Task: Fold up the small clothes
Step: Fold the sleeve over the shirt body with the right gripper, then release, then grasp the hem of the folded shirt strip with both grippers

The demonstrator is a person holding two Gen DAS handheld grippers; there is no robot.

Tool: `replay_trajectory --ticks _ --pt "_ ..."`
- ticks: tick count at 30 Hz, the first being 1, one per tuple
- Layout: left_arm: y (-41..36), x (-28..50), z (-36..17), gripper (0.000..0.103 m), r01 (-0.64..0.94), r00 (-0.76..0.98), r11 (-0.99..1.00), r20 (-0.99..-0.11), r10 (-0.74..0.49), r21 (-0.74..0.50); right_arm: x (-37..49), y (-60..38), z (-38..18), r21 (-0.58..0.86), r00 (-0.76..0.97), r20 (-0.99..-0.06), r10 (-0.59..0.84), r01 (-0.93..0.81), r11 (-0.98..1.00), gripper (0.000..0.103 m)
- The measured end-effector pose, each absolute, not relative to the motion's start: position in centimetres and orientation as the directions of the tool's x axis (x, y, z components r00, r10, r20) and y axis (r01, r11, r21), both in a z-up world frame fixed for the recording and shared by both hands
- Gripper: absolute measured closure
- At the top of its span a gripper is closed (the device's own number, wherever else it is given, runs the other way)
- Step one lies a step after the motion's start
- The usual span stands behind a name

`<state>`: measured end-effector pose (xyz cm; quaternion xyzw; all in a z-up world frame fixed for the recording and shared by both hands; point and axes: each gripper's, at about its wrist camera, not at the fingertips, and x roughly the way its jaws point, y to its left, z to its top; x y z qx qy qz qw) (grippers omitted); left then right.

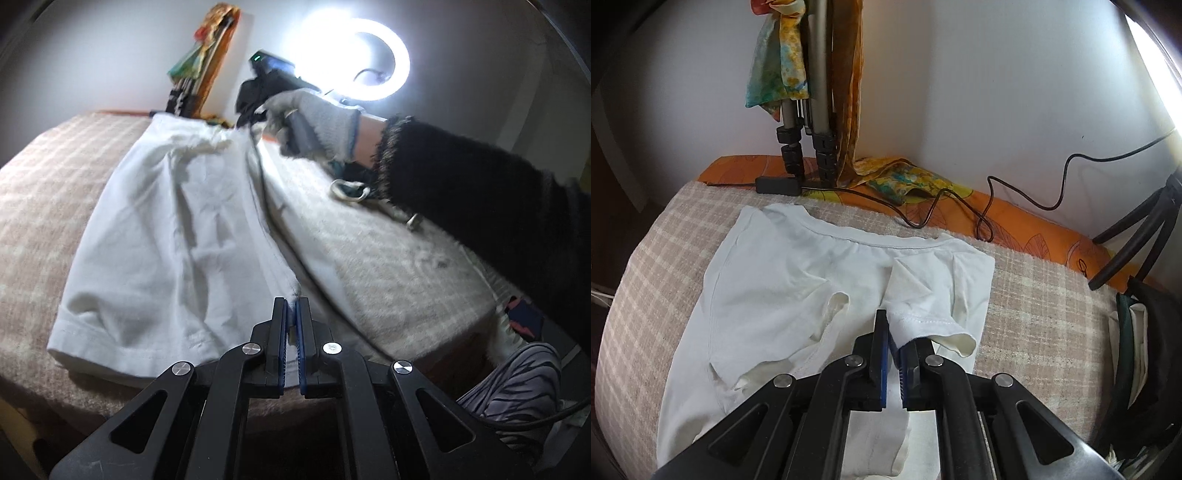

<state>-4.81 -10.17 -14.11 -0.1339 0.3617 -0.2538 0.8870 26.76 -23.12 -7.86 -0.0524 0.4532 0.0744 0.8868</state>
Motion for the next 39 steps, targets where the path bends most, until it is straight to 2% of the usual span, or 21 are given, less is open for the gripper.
replay_trajectory --ticks 6,9,11,13,16,18,19,20,24,33,39 --pt "-9.5 -4.9 -14.4 0.1 0.322 0.62 0.859 -0.597 -0.509 -0.398 27.0 -22.3 -8.5 0.027 0.567 -0.811 0.145 -0.211 0.977 0.101" --pt "-9.3 -5.1 -14.4 0.099 0.312 0.621 0.87 -0.611 -0.491 -0.382 27.1 -22.0 -8.9 0.095 0.541 -0.812 0.219 -0.249 0.964 0.101" --pt "-9.0 -5.1 -14.3 0.095 0.296 0.623 0.877 -0.62 -0.477 -0.378 26.7 -21.8 -8.5 0.084 0.557 -0.802 0.214 -0.249 0.965 0.095" --pt "-8.4 -5.1 -14.0 0.091 0.282 0.62 0.882 -0.63 -0.467 -0.377 25.8 -22.1 -7.5 0.108 0.571 -0.784 0.245 -0.262 0.959 0.067" --pt "-7.2 -5.4 -12.9 0.09 0.286 0.623 0.884 -0.629 -0.465 -0.371 23.5 -23.5 -5.3 0.117 0.611 -0.748 0.259 -0.263 0.958 0.066" --pt "-6.1 -5.7 -12.0 0.079 0.296 0.629 0.885 -0.624 -0.463 -0.359 21.2 -25.1 -4.0 0.146 0.626 -0.728 0.279 -0.256 0.956 0.066" --pt "-5.6 -5.7 -11.6 0.066 0.298 0.633 0.888 -0.624 -0.459 -0.351 19.6 -26.0 -3.6 0.165 0.631 -0.72 0.288 -0.247 0.955 0.066" --pt "-4.7 -5.7 -11.1 0.057 0.297 0.636 0.891 -0.625 -0.453 -0.343 18.3 -26.8 -3.4 0.185 0.627 -0.718 0.302 -0.245 0.952 0.065" --pt "-2.1 -4.2 -10.6 0.057 0.277 0.593 0.897 -0.672 -0.442 -0.346 11.3 -28.8 -3.8 0.189 0.61 -0.731 0.305 -0.248 0.95 0.064" --pt "1.4 -0.5 -13.2 0.057 0.196 0.452 0.908 -0.788 -0.419 -0.371 -2.4 -30.5 -9.2 0.34 0.461 -0.781 0.422 -0.253 0.906 0.063" --pt "1.5 -1.0 -14.8 0.057 0.183 0.41 0.889 -0.789 -0.458 -0.421 -6.4 -28.7 -12.7 0.41 0.35 -0.798 0.491 -0.283 0.867 0.063"
